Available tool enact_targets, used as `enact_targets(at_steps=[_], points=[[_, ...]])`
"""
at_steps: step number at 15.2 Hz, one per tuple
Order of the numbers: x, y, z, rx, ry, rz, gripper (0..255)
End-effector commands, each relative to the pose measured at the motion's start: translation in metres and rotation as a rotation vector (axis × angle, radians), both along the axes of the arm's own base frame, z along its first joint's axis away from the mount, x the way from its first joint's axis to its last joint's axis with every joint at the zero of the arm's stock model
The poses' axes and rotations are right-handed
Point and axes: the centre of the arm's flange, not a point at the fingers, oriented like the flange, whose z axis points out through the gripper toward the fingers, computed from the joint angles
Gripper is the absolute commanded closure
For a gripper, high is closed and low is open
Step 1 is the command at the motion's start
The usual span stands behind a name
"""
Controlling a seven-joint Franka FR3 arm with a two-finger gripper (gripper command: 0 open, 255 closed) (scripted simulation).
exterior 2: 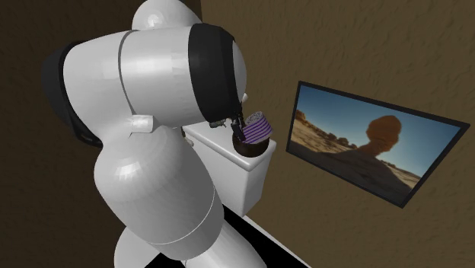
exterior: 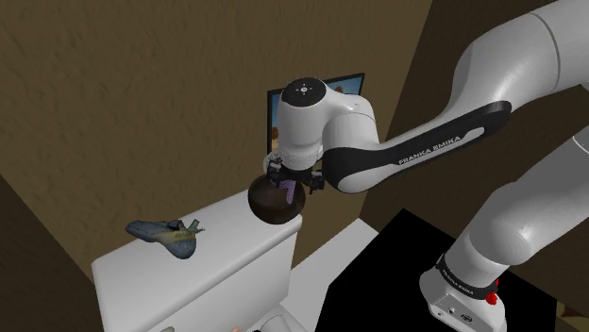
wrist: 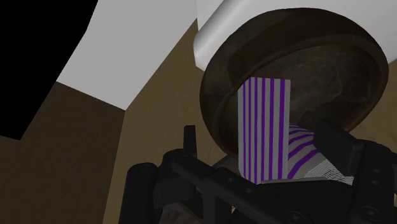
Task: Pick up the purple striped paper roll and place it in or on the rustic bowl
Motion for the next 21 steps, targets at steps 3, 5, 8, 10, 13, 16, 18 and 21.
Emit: enact_targets(at_steps=[3, 5, 8, 10, 13, 16, 18, 21], points=[[0.0, 0.0, 0.0, 0.0, 0.0, 0.0, 255], [0.0, 0.0, 0.0, 0.0, 0.0, 0.0, 255], [0.0, 0.0, 0.0, 0.0, 0.0, 0.0, 255], [0.0, 0.0, 0.0, 0.0, 0.0, 0.0, 255], [0.0, 0.0, 0.005, 0.0, 0.0, 0.0, 255], [0.0, 0.0, 0.021, 0.0, 0.0, 0.0, 255], [0.0, 0.0, 0.032, 0.0, 0.0, 0.0, 255], [0.0, 0.0, 0.047, 0.0, 0.0, 0.0, 255]])
